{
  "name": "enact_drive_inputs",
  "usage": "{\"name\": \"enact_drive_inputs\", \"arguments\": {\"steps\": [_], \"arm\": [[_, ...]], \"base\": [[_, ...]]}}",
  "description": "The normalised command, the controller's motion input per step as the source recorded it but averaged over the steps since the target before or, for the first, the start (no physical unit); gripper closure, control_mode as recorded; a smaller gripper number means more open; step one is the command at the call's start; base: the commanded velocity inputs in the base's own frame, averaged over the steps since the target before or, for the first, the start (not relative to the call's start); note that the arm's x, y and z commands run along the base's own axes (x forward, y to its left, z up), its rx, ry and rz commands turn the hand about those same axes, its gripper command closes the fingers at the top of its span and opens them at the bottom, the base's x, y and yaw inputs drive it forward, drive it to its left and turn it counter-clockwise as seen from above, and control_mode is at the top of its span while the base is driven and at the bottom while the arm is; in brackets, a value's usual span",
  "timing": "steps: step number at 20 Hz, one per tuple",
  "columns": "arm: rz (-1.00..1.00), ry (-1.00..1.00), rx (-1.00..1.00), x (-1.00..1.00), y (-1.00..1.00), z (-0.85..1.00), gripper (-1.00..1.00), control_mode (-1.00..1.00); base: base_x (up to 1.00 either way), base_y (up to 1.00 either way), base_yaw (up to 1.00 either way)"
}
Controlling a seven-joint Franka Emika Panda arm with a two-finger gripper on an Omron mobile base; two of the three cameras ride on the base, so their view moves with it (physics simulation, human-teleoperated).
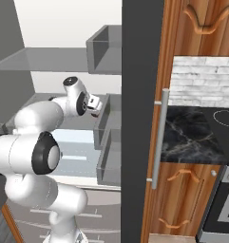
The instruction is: Open the fridge, remove the apple, lime, and fish, and place them on any counter.
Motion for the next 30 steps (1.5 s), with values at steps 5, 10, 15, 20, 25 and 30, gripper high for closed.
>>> {"name": "enact_drive_inputs", "arguments": {"steps": [5, 10, 15, 20, 25, 30], "arm": [[0.0, 0.04, 0.02, 0.44, 0.0, -0.27, -1.0, -1.0], [0.0, 0.0, 0.0, 0.61, 0.0, -0.26, -1.0, -1.0], [0.0, 0.0, 0.0, 0.51, 0.0, -0.27, -1.0, -1.0], [0.0, 0.06, 0.01, 0.2, 0.0, -0.25, -1.0, -1.0], [-0.01, 0.1, 0.07, -0.04, 0.0, -0.48, 1.0, -1.0], [-0.01, 0.04, 0.1, -0.29, 0.0, -0.81, 1.0, -1.0]], "base": [[0.0, 0.0, 0.0], [0.0, 0.0, 0.0], [0.0, 0.0, 0.0], [0.0, 0.0, 0.0], [0.0, 0.0, 0.0], [0.0, 0.0, 0.0]]}}
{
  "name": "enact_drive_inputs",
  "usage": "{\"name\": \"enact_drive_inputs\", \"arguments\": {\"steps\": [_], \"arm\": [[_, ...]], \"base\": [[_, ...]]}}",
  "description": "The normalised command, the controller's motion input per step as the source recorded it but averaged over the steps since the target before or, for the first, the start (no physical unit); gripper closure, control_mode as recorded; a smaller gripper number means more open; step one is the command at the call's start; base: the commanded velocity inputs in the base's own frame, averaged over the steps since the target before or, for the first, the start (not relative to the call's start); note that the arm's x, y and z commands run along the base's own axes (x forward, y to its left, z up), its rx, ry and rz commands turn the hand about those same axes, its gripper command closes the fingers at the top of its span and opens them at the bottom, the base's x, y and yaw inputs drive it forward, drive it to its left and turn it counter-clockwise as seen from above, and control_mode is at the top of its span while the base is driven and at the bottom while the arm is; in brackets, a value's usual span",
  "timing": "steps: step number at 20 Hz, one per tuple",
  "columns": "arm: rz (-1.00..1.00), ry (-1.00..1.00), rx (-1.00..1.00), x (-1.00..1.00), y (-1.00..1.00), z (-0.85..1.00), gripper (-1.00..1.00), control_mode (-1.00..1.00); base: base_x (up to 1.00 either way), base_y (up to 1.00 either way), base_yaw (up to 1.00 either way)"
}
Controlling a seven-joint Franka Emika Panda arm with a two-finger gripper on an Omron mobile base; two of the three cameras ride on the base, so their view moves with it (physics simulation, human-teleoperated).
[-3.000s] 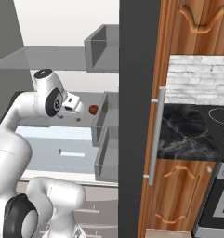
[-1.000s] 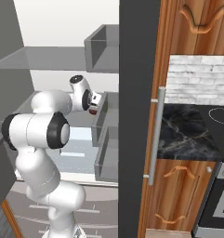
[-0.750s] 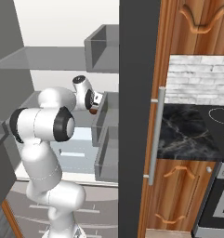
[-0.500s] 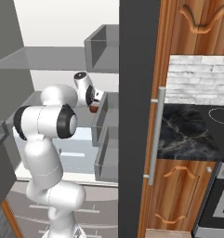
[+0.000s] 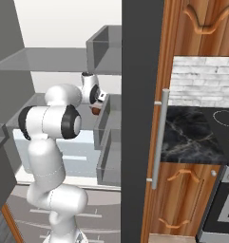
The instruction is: Open the fridge, remove the apple, lime, and fish, and place them on any counter.
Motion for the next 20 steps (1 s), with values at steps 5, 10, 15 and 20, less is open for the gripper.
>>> {"name": "enact_drive_inputs", "arguments": {"steps": [5, 10, 15, 20], "arm": [[-0.01, 0.0, 0.02, -0.79, 0.01, -0.99, 1.0, -1.0], [-0.09, 0.0, 0.0, -0.95, 0.0, -1.0, 1.0, -1.0], [-0.11, 0.02, 0.02, -0.76, 0.0, -0.22, 1.0, -1.0], [-0.03, 0.28, 0.15, -0.62, 0.03, 0.62, 1.0, -1.0]], "base": [[0.0, 0.0, 0.0], [0.0, 0.0, 0.0], [0.0, 0.0, 0.0], [0.0, 0.0, 0.0]]}}
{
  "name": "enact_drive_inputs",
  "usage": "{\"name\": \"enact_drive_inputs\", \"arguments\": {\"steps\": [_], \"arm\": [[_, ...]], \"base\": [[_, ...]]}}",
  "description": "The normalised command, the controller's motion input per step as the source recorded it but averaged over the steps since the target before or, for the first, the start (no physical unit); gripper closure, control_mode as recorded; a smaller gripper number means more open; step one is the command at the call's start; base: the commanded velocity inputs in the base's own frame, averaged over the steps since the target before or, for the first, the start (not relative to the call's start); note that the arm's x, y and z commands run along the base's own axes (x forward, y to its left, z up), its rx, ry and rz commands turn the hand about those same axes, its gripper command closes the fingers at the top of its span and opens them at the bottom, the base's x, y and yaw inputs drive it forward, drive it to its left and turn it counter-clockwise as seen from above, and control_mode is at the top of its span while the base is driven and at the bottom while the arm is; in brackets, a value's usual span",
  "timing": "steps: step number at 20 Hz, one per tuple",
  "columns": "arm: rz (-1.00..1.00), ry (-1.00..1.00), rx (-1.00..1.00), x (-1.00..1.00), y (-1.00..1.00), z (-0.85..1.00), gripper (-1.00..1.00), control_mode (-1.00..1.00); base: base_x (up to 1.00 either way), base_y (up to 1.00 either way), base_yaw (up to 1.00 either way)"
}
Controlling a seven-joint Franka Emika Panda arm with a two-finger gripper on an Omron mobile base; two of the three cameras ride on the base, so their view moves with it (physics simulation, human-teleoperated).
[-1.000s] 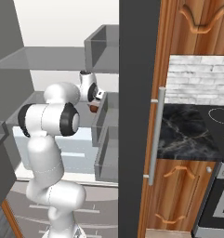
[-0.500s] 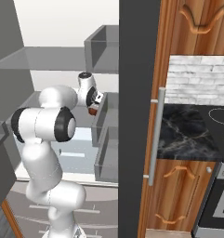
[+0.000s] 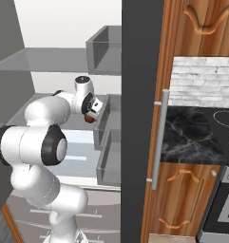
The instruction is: Open the fridge, remove the apple, lime, and fish, and place them on any counter.
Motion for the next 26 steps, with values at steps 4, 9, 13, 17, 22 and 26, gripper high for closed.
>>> {"name": "enact_drive_inputs", "arguments": {"steps": [4, 9, 13, 17, 22, 26], "arm": [[-0.05, 0.04, 0.01, -0.87, 0.0, 0.63, 1.0, -1.0], [-0.08, -0.06, -0.11, -1.0, 0.11, 0.07, 1.0, -1.0], [-0.05, -0.01, -0.04, -1.0, 0.06, 0.14, 1.0, -1.0], [0.0, 0.0, 0.0, -0.72, 0.02, 0.62, 1.0, -1.0], [0.0, 0.0, 0.0, -0.72, 0.0, 0.72, 1.0, -1.0], [0.04, 0.0, 0.0, -0.5, 0.0, 0.39, 1.0, -1.0]], "base": [[0.0, 0.0, 0.0], [0.0, 0.0, 0.0], [0.0, 0.0, 0.0], [0.0, 0.0, 0.0], [0.0, 0.0, 0.0], [0.0, 0.0, 0.0]]}}
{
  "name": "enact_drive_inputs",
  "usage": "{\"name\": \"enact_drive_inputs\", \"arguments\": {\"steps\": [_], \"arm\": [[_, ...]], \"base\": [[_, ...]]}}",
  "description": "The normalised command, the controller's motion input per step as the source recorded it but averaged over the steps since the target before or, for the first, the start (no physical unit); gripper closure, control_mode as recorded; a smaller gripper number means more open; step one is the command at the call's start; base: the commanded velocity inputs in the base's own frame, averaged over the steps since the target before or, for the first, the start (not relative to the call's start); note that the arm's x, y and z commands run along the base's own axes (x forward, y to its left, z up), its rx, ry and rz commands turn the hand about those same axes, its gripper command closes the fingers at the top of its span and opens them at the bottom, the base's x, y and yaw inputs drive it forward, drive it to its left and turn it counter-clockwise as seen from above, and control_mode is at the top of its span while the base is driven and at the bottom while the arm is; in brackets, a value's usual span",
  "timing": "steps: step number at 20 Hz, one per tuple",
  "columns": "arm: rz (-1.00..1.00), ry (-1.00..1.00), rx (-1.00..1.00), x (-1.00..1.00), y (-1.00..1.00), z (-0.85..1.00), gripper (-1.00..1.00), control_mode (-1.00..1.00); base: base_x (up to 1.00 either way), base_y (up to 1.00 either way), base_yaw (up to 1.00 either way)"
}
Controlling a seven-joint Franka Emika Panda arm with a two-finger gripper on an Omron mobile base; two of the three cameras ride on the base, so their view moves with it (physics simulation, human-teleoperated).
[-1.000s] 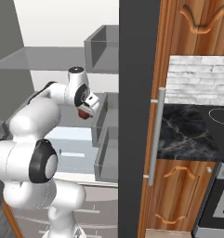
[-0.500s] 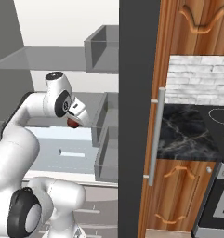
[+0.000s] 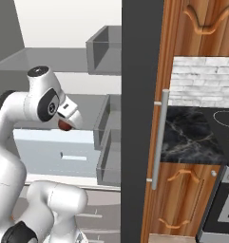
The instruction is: Open the fridge, remove the apple, lime, and fish, and place them on any counter.
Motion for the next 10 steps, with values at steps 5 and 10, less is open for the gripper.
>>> {"name": "enact_drive_inputs", "arguments": {"steps": [5, 10], "arm": [[0.08, 0.0, 0.0, -0.45, 0.0, 0.14, 1.0, -1.0], [0.18, 0.0, 0.0, -0.16, 0.0, 0.04, 1.0, -1.0]], "base": [[0.0, 0.0, 0.0], [0.0, 0.0, 0.0]]}}
